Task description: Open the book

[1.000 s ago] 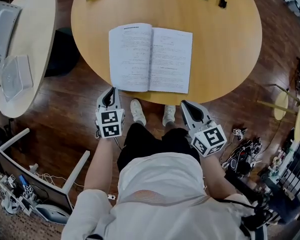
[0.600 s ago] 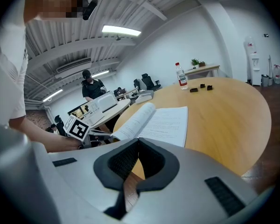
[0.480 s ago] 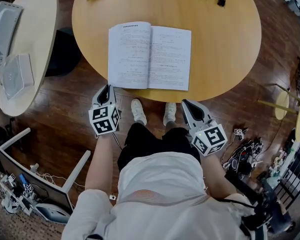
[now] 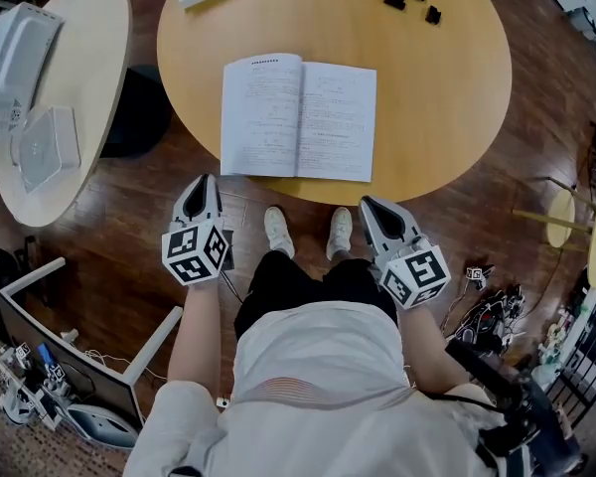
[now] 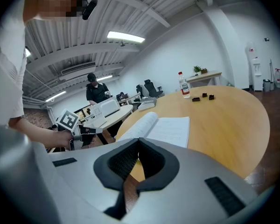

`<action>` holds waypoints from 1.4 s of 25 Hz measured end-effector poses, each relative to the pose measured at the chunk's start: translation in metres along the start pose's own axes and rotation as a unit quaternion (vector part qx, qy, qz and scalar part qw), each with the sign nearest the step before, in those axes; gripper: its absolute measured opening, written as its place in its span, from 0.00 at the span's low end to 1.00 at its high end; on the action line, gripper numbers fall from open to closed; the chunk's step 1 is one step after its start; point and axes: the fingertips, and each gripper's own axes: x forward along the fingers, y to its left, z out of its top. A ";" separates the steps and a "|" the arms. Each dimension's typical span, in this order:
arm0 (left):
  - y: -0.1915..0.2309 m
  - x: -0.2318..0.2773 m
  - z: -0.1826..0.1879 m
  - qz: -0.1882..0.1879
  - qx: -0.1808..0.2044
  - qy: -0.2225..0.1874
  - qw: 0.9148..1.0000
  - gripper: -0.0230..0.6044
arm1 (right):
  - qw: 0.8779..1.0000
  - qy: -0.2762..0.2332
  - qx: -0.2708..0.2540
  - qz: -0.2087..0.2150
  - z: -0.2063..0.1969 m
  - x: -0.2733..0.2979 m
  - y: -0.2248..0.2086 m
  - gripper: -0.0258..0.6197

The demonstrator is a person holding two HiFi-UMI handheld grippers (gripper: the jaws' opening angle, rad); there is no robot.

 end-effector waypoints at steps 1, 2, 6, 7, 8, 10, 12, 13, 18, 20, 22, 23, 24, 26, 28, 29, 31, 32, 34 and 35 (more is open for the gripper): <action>-0.007 -0.004 0.009 -0.008 0.003 -0.011 1.000 0.07 | 1.000 -0.005 -0.003 0.000 0.005 -0.001 0.000 0.05; -0.014 -0.007 0.019 -0.017 0.007 -0.022 1.000 0.07 | 1.000 -0.011 -0.007 -0.001 0.010 -0.002 0.000 0.05; -0.049 -0.026 0.058 -0.057 0.023 -0.070 0.996 0.06 | 0.999 -0.037 -0.022 -0.003 0.037 -0.008 0.001 0.05; -0.058 -0.033 0.067 -0.066 0.028 -0.082 0.994 0.06 | 0.999 -0.042 -0.027 -0.003 0.043 -0.011 0.002 0.05; -0.066 -0.040 0.074 -0.075 0.032 -0.093 0.992 0.06 | 0.998 -0.048 -0.033 -0.002 0.050 -0.013 0.004 0.05; -0.081 -0.051 0.088 -0.093 0.036 -0.115 0.988 0.06 | 0.997 -0.062 -0.043 -0.005 0.064 -0.016 0.007 0.05; -0.091 -0.060 0.098 -0.109 0.043 -0.130 0.985 0.06 | 0.996 -0.079 -0.050 -0.012 0.079 -0.017 0.010 0.05; -0.095 -0.065 0.102 -0.116 0.047 -0.135 0.983 0.06 | 0.994 -0.088 -0.055 -0.015 0.088 -0.018 0.013 0.05; -0.105 -0.096 0.132 -0.144 0.064 -0.169 0.973 0.05 | 0.986 -0.136 -0.091 -0.014 0.137 -0.027 0.038 0.05; -0.109 -0.108 0.147 -0.152 0.072 -0.187 0.968 0.05 | 0.983 -0.150 -0.101 -0.018 0.151 -0.031 0.045 0.05; -0.113 -0.121 0.160 -0.161 0.075 -0.203 0.963 0.05 | 0.981 -0.162 -0.108 -0.021 0.160 -0.035 0.054 0.05; -0.115 -0.126 0.165 -0.166 0.077 -0.210 0.960 0.05 | 0.979 -0.167 -0.111 -0.021 0.164 -0.037 0.058 0.05; -0.118 -0.130 0.169 -0.170 0.081 -0.216 0.958 0.05 | 0.978 -0.171 -0.114 -0.020 0.168 -0.040 0.062 0.05; -0.123 -0.136 0.176 -0.179 0.089 -0.225 0.954 0.05 | 0.976 -0.180 -0.120 -0.019 0.178 -0.045 0.068 0.05; -0.127 -0.142 0.181 -0.186 0.096 -0.234 0.950 0.05 | 0.972 -0.191 -0.132 -0.022 0.189 -0.052 0.071 0.05; -0.130 -0.145 0.184 -0.188 0.100 -0.237 0.948 0.05 | 0.970 -0.197 -0.139 -0.026 0.195 -0.057 0.070 0.05; -0.138 -0.149 0.187 -0.191 0.107 -0.243 0.945 0.05 | 0.967 -0.206 -0.148 -0.034 0.203 -0.065 0.067 0.05; -0.141 -0.150 0.187 -0.193 0.110 -0.245 0.944 0.05 | 0.966 -0.208 -0.151 -0.037 0.206 -0.069 0.065 0.05; -0.146 -0.152 0.187 -0.195 0.111 -0.245 0.943 0.05 | 0.964 -0.213 -0.155 -0.040 0.210 -0.074 0.064 0.05; -0.147 -0.153 0.187 -0.195 0.111 -0.245 0.943 0.05 | 0.963 -0.215 -0.156 -0.040 0.211 -0.076 0.064 0.05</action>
